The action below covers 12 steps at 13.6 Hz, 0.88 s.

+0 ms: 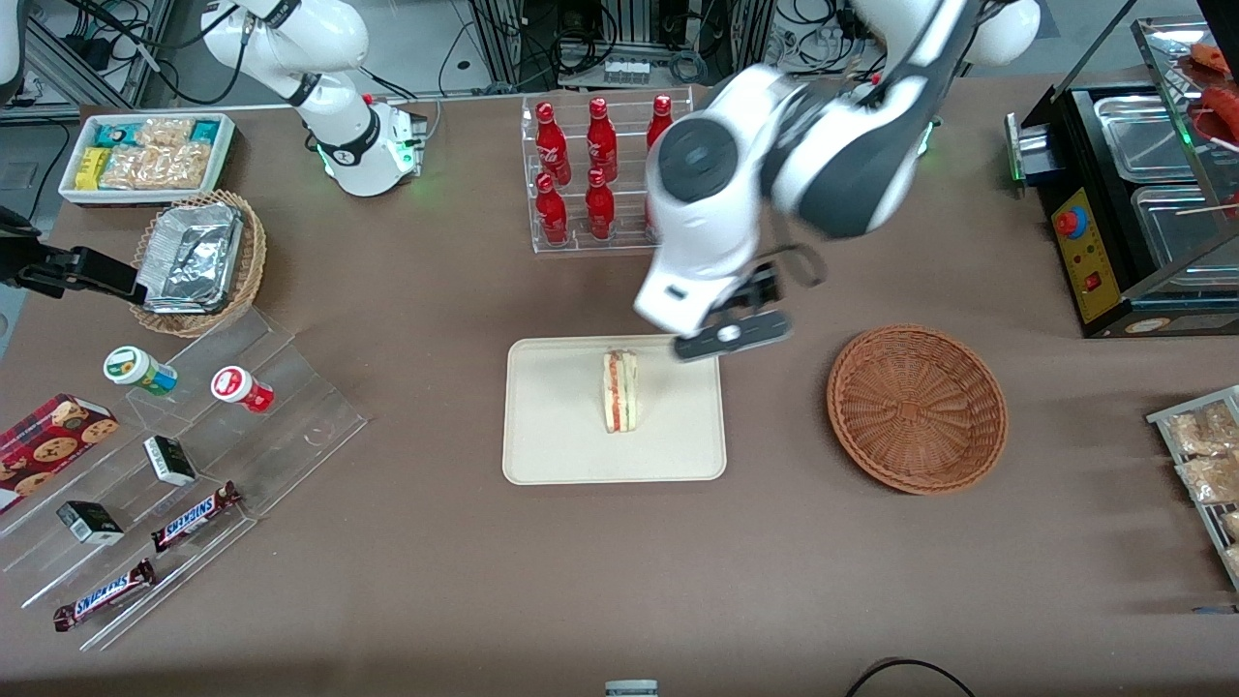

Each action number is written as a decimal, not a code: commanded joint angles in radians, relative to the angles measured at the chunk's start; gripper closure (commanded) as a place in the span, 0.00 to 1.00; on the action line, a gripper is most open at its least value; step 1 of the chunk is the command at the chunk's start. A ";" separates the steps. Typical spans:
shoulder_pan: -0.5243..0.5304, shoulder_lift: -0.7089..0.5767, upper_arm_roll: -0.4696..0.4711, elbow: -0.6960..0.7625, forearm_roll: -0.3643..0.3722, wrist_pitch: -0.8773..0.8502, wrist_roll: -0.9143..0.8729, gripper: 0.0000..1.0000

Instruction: Place sandwich from basket to tray

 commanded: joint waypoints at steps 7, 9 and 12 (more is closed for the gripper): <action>0.422 -0.450 -0.008 -0.381 -0.053 -0.070 0.583 0.00; 0.531 -0.473 -0.008 -0.398 -0.055 -0.071 0.727 0.00; 0.665 -0.489 -0.003 -0.410 -0.048 -0.032 0.826 0.01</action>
